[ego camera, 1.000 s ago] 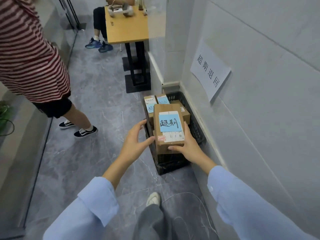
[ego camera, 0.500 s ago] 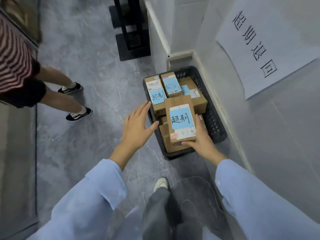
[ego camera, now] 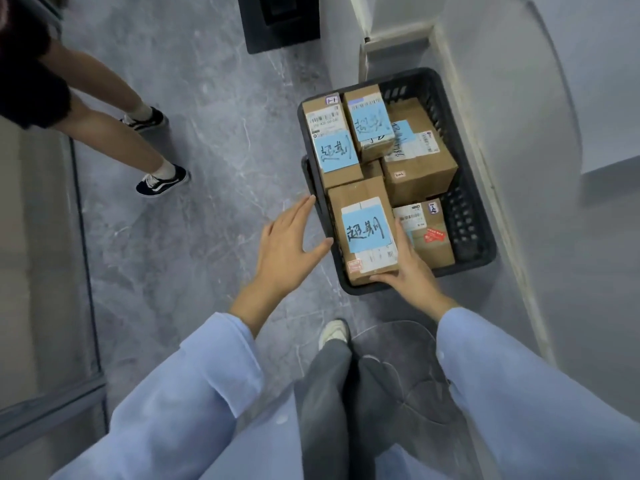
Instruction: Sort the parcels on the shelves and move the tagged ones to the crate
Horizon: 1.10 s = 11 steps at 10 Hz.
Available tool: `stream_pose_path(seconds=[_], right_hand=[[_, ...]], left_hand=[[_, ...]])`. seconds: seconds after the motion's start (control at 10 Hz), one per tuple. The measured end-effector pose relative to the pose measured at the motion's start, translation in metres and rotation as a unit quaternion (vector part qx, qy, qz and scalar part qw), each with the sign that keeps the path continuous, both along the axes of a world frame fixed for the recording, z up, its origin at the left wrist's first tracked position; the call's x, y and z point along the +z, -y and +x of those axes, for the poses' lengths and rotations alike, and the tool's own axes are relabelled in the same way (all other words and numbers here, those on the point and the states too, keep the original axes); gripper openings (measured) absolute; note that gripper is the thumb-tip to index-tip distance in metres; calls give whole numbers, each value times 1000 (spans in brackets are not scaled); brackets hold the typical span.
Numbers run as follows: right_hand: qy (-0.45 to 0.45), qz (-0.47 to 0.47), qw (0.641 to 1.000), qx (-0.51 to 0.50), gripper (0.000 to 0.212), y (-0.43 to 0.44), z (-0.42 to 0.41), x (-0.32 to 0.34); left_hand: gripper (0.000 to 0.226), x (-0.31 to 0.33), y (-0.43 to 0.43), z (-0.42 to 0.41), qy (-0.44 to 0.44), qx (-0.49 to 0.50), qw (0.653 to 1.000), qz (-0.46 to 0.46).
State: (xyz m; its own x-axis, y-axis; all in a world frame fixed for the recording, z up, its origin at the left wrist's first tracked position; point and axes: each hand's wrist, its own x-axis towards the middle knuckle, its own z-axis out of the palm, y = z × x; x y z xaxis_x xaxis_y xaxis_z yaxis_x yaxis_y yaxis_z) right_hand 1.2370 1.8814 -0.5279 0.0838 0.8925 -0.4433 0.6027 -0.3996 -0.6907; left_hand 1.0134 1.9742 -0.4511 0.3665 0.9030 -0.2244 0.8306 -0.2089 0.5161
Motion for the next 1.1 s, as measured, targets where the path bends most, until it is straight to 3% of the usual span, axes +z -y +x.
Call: stream_pose_path(seconds=[0.4,0.9,1.1], right_hand=[[7,-33,999,-16,121,3,0,-28],[51,-80,995,-4,120,7,16,-11],[31,-60,997,-25,97,7,23,9]], left_hand=[[71,-20,8,2,-25,10,1000,-4],[70,-8,22,5,-20,2,1000,-7],[69,6,27,6,-21,3,1000,-8]])
